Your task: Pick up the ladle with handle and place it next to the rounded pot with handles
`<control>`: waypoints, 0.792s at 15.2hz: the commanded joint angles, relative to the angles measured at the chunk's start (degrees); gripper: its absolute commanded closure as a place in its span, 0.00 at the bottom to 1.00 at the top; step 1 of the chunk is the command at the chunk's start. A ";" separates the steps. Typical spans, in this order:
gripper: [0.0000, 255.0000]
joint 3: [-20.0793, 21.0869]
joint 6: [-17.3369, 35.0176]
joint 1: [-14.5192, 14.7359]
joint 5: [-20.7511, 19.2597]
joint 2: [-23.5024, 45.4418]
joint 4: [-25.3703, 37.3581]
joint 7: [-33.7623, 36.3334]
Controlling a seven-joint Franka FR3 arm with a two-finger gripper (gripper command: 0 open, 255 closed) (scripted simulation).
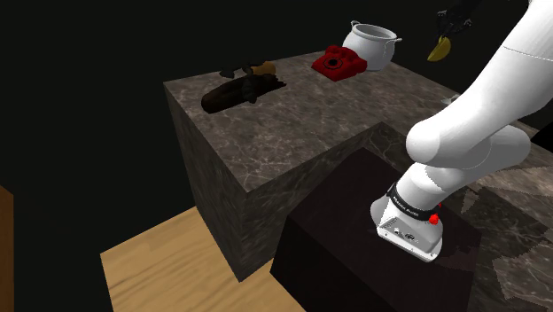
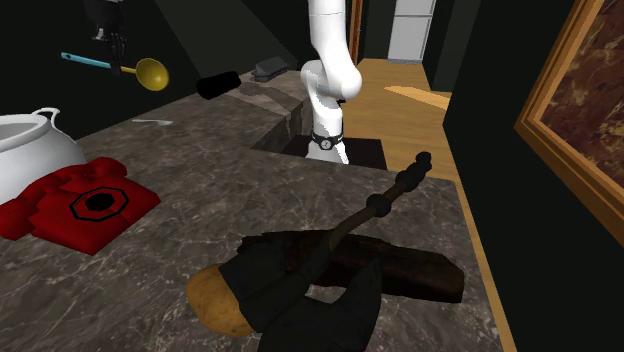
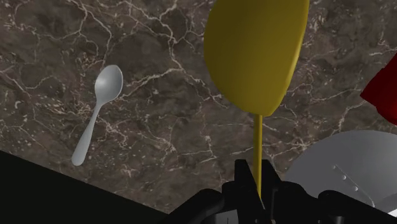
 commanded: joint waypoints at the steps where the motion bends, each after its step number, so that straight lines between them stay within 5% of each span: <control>1: 1.00 0.04 1.55 0.03 0.13 0.13 -1.42 -0.17; 12: 1.00 0.25 9.67 0.08 1.18 1.20 -8.66 -1.36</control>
